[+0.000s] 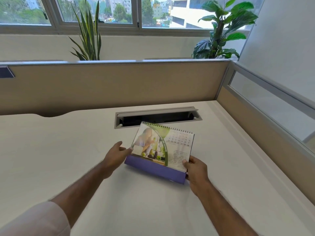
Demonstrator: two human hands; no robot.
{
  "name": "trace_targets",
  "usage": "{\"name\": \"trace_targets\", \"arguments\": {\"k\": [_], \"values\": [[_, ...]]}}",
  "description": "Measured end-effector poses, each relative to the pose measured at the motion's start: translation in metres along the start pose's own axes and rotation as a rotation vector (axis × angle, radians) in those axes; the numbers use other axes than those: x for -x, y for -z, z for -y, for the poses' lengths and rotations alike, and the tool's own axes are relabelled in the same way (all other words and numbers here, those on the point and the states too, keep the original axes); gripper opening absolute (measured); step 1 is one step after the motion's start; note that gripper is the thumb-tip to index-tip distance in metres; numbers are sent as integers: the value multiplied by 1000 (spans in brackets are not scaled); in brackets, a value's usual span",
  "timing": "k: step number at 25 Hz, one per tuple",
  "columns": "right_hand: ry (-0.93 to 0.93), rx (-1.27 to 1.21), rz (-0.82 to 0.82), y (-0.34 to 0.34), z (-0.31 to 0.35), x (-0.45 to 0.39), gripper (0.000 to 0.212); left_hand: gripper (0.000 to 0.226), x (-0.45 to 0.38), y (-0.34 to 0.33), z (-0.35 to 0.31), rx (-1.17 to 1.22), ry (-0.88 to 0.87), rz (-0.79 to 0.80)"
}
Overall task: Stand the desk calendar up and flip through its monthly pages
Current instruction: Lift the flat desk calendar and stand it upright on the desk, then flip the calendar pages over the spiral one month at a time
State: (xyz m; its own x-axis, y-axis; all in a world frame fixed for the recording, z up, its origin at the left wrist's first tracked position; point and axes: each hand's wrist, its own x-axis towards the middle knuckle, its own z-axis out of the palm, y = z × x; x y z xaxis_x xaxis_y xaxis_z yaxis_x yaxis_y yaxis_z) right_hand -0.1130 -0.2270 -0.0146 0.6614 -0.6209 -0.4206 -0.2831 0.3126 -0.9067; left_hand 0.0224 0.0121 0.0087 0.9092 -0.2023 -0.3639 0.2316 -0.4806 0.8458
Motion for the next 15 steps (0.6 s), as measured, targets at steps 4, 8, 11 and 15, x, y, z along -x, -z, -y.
{"name": "trace_targets", "arguments": {"k": [4,8,11,15], "values": [[192,37,66,9,11,9,24,36,1,-12,-6,154,-54,14],[312,102,74,21,14,1,25,27,-1,-26,-8,176,-123,-98],[326,126,77,28,10,-6,23,29,3,-39,-4,155,-145,-109],[267,144,108,32,7,-13,11,35,5,-48,4,161,-109,-7]]}}
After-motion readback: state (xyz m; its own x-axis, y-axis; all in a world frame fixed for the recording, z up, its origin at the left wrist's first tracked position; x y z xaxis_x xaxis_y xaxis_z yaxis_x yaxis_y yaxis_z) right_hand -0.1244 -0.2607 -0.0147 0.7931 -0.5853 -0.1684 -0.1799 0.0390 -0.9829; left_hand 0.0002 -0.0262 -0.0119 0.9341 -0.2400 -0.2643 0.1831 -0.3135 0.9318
